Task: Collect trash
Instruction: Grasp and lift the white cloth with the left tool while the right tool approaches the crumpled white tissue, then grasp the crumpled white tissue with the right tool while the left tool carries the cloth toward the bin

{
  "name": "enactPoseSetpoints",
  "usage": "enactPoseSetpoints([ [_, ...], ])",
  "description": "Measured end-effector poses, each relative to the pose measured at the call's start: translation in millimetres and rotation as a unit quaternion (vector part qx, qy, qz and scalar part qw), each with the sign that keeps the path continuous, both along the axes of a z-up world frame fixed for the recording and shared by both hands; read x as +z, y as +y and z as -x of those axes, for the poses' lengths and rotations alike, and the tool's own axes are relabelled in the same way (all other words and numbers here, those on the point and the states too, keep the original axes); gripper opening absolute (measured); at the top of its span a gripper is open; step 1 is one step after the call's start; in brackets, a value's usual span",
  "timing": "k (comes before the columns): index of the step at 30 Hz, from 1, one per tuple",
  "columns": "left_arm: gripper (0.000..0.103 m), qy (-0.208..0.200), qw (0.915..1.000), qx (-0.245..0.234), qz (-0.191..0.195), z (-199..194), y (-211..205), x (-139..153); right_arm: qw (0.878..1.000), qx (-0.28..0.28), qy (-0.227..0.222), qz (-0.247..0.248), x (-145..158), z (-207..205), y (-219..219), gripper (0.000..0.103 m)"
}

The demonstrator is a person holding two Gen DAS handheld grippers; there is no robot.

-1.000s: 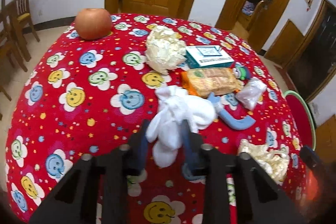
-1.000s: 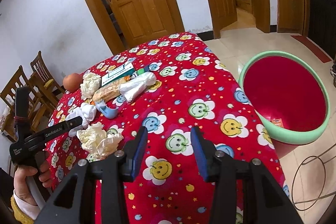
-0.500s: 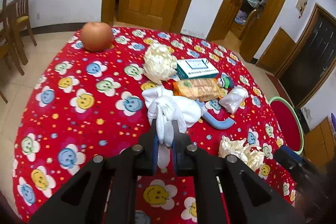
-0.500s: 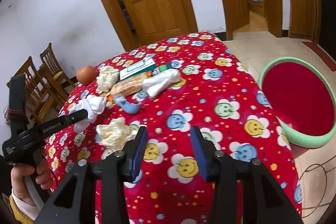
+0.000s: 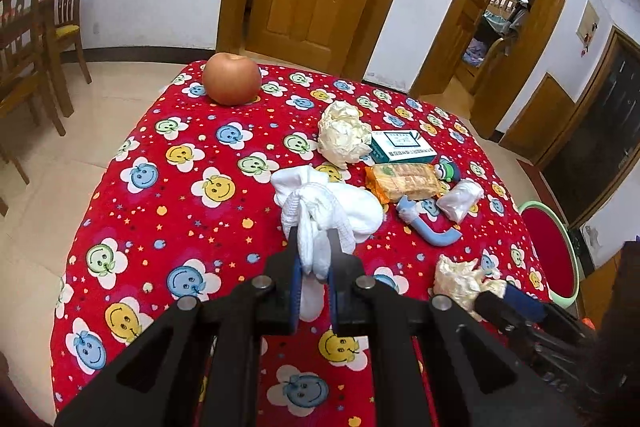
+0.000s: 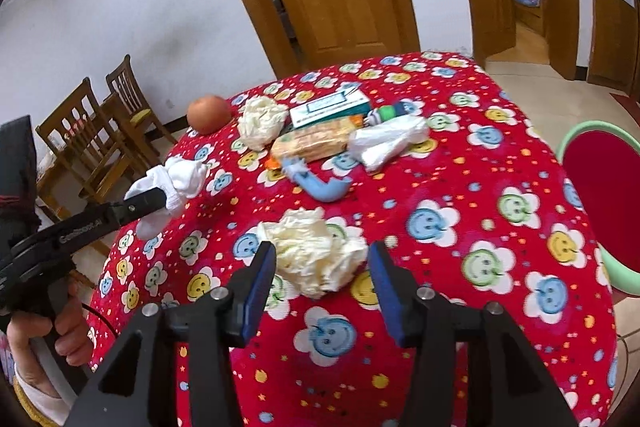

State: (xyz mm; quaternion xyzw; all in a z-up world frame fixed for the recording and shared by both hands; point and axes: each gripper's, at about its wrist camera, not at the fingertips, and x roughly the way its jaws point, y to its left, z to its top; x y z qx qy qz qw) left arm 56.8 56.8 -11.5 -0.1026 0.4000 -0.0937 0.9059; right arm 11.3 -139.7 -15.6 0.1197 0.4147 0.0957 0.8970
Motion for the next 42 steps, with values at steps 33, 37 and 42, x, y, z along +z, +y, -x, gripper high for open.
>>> enactPoseSetpoints([
  [33,0.009,-0.040,0.9942,-0.100,0.008,23.1,-83.5,45.2,0.993,-0.083,-0.082,-0.004,51.2,42.5,-82.4,0.015],
  [37,0.009,-0.043,0.9915,-0.123,0.006,22.8,-104.8,48.3,0.990,-0.112,-0.087,-0.003,54.6,49.4,-105.5,0.015],
  [42,0.009,-0.043,0.9871,-0.154,0.006,19.4,-136.9,51.1,0.984,-0.151,-0.090,0.001,56.0,58.2,-137.4,0.015],
])
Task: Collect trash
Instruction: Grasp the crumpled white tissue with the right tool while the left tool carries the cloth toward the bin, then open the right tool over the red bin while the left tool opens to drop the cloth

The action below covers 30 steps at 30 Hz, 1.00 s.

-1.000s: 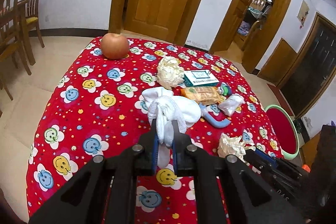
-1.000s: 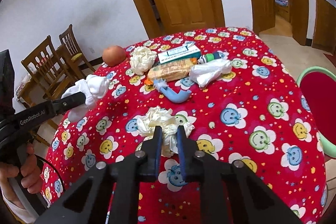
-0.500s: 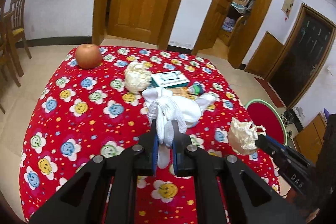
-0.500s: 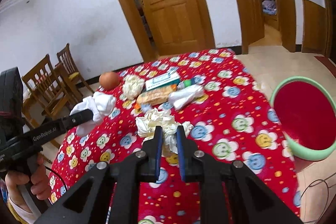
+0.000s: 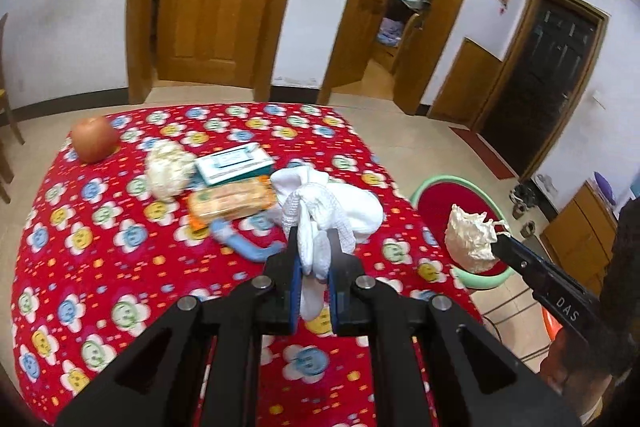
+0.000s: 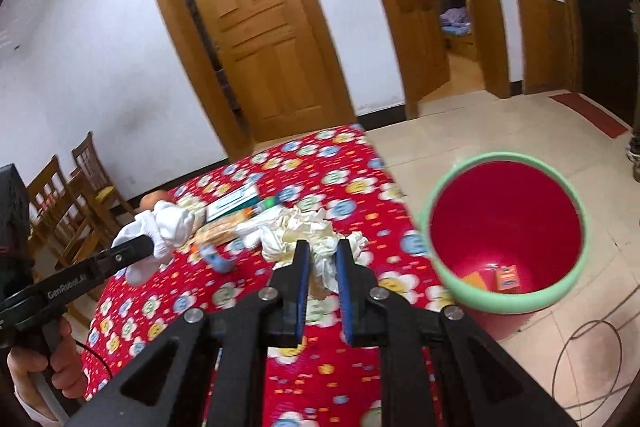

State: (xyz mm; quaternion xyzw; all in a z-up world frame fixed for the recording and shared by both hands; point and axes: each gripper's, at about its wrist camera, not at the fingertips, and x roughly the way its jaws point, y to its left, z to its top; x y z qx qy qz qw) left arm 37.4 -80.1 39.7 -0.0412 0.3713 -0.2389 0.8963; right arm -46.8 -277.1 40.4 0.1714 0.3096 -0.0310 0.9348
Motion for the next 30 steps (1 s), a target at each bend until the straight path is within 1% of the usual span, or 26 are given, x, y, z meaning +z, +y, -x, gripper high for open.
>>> enactPoseSetpoints([
  [5,0.009,-0.001,0.9995,-0.032,-0.004,-1.9,-33.8,1.2,0.999,-0.037,0.001,0.001,-1.2,6.7,-32.2,0.015],
  [10,0.009,-0.001,0.9978,-0.066,-0.011,-5.6,-72.9,0.1,0.997,-0.072,0.010,-0.004,-9.8,10.6,-63.0,0.015],
  [17,0.009,0.011,0.9942,-0.103,-0.026,-13.2,-120.2,-11.9,0.993,-0.111,0.029,-0.009,-27.7,11.0,-100.1,0.016],
  [19,0.009,0.016,0.9930,-0.114,-0.030,-15.3,-133.2,-16.9,0.992,-0.119,0.034,-0.011,-32.3,11.4,-108.3,0.017],
  [20,0.009,0.017,0.9926,-0.116,-0.032,-15.7,-136.5,-18.6,0.992,-0.123,0.036,-0.011,-34.0,11.5,-110.9,0.019],
  [25,0.009,0.023,0.9897,-0.136,-0.039,-17.1,-162.5,-27.2,0.988,-0.146,0.046,-0.022,-44.4,14.7,-131.6,0.019],
  [27,0.009,0.025,0.9886,-0.143,-0.041,-18.5,-171.1,-31.0,0.987,-0.153,0.046,-0.027,-47.0,17.0,-138.8,0.028],
  [30,0.009,0.028,0.9871,-0.152,-0.044,-21.1,-183.4,-36.7,0.986,-0.159,0.046,-0.035,-49.4,19.3,-146.3,0.033],
])
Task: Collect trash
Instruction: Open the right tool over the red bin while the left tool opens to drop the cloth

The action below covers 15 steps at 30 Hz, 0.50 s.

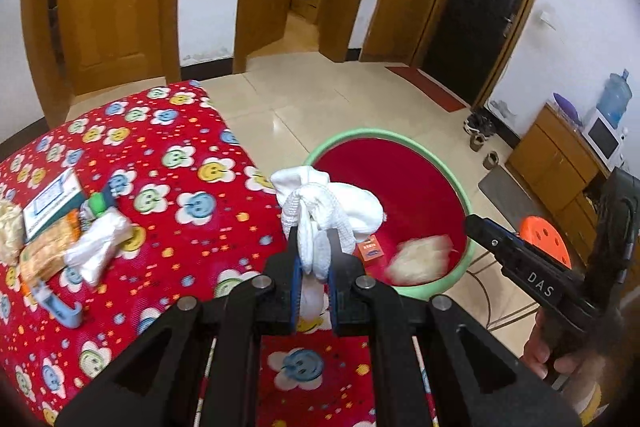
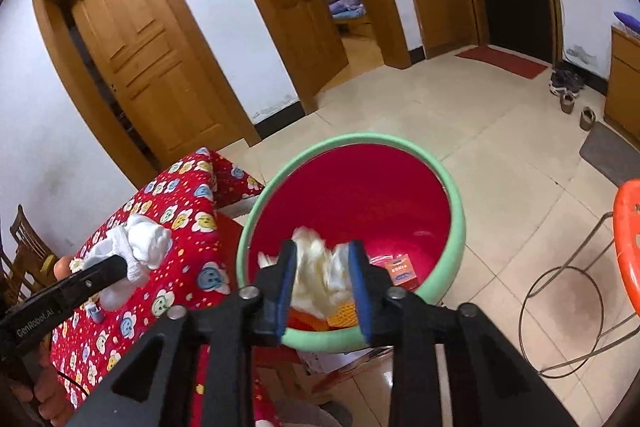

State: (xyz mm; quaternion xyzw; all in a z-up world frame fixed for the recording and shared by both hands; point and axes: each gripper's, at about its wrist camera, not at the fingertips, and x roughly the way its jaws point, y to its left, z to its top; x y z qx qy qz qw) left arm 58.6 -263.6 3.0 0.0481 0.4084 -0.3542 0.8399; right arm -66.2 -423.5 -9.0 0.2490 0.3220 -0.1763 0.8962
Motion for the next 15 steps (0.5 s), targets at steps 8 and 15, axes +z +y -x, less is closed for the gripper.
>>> enactPoseSetpoints([
  [8,0.009,0.010,0.9994,-0.032,-0.006,0.5,-31.8,-12.3,1.000,-0.021,-0.001,-0.006,-4.9,6.6,-14.9,0.036],
  [15,0.035,0.004,0.9990,-0.043,-0.010,5.0,-47.0,-14.8,1.000,-0.030,-0.002,-0.008,-5.6,13.6,-21.3,0.036],
])
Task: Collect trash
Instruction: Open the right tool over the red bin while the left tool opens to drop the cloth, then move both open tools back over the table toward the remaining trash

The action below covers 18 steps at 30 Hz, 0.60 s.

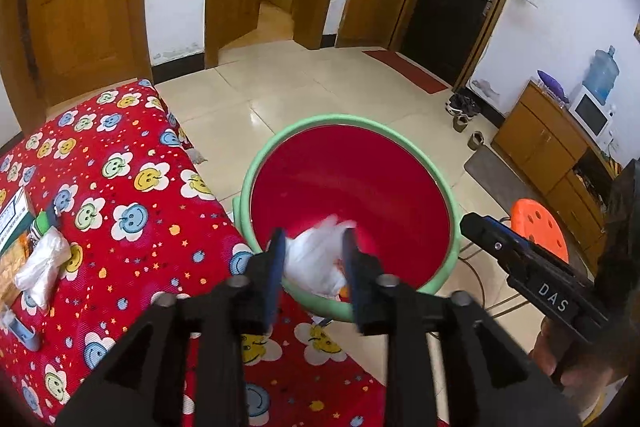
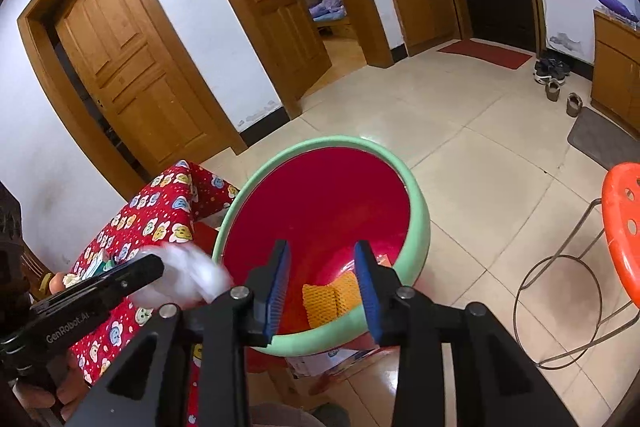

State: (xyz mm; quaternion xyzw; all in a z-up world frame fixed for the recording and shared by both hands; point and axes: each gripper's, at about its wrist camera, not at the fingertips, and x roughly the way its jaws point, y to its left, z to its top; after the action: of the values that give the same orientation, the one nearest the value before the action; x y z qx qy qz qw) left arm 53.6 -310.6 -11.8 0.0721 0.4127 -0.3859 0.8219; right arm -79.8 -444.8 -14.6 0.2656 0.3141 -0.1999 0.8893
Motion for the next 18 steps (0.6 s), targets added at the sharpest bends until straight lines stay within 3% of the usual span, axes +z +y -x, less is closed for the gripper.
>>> enactPoseSetpoints([
  [5,0.036,-0.004,0.9999,0.011,-0.003,-1.2,6.5,2.4,1.000,0.001,-0.002,-0.001,-0.1,-0.9,0.0,0.036],
  [8,0.042,-0.008,0.9996,0.026,-0.006,-4.1,16.5,4.4,1.000,0.005,-0.003,-0.001,0.8,-0.4,1.8,0.037],
  [18,0.045,-0.022,0.9951,0.096,-0.009,-21.0,74.8,16.3,0.999,0.035,-0.011,0.000,10.5,-11.2,25.6,0.048],
])
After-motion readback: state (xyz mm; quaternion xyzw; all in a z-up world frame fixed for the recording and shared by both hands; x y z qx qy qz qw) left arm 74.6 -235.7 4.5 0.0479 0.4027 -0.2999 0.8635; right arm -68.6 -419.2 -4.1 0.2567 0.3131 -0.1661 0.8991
